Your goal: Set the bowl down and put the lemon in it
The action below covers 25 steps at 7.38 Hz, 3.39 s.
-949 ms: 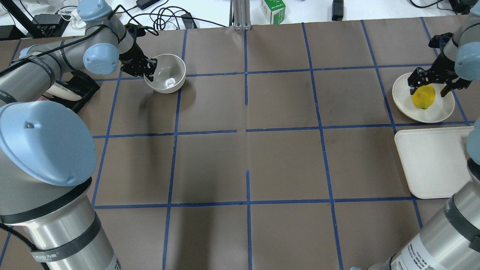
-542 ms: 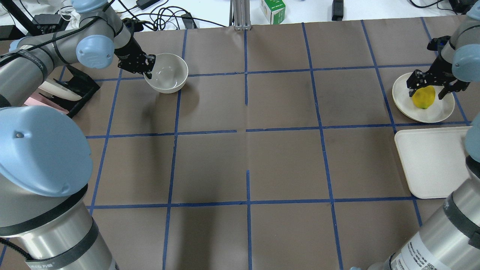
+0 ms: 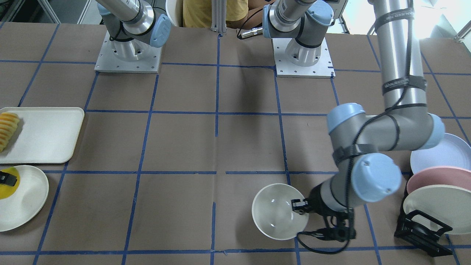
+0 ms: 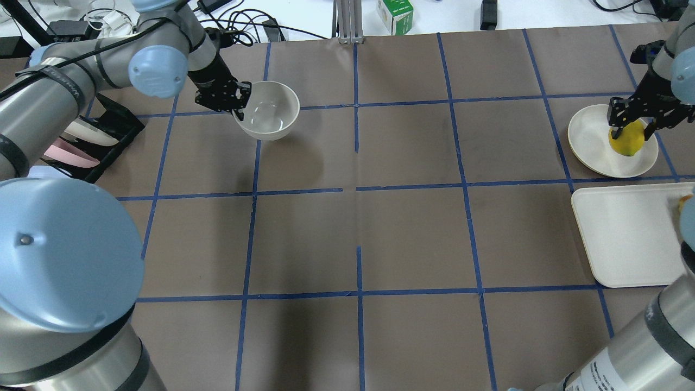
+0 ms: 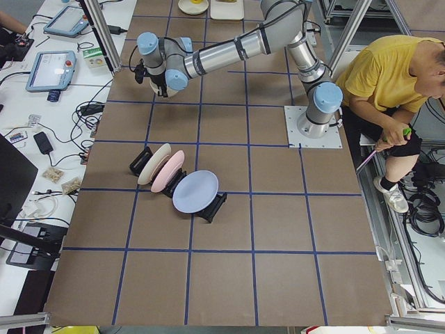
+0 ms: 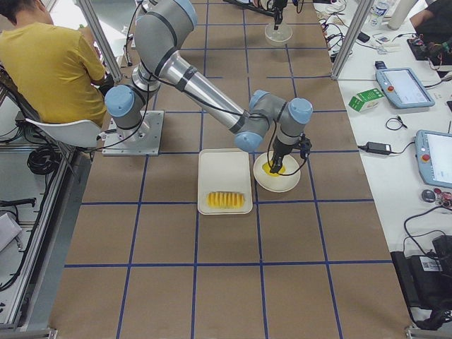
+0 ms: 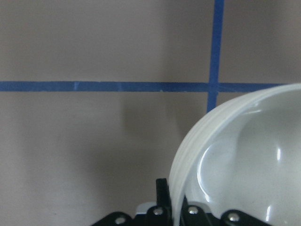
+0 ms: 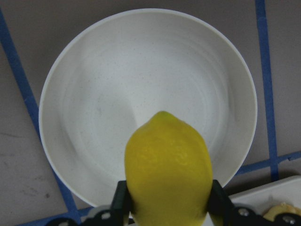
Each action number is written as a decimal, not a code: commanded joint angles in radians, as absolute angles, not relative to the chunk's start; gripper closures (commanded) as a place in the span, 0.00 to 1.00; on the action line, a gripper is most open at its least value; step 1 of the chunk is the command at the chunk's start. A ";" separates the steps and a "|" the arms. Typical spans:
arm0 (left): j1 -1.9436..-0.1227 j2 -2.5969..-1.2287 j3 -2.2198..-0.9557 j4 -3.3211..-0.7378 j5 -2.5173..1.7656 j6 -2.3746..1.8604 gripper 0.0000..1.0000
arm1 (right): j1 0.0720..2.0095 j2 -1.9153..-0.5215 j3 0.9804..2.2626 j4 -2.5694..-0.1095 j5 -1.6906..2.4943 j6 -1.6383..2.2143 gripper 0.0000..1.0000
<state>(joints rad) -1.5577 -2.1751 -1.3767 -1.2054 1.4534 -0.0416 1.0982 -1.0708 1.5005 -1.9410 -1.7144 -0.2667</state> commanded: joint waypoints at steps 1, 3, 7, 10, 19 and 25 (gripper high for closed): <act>-1.724 -2.120 -1.503 -1.158 1.451 -0.284 1.00 | 1.152 -1.156 1.499 -1.829 -1.681 -0.256 1.00; -1.759 -2.073 -1.618 -1.067 1.448 -0.356 1.00 | 1.219 -1.219 1.499 -1.761 -1.649 -0.250 1.00; -1.801 -2.034 -1.713 -0.928 1.443 -0.374 1.00 | 1.383 -1.267 1.502 -1.712 -1.606 -0.110 1.00; -1.790 -2.013 -1.704 -0.920 1.453 -0.361 0.00 | 1.581 -1.266 1.497 -1.723 -1.600 0.122 1.00; -1.629 -1.597 -1.522 -1.583 1.606 0.058 0.00 | 1.934 -1.068 1.500 -2.050 -1.534 0.457 1.00; -1.540 -1.560 -1.516 -1.626 1.548 0.058 0.00 | 1.954 -1.017 1.539 -2.103 -1.522 0.502 0.93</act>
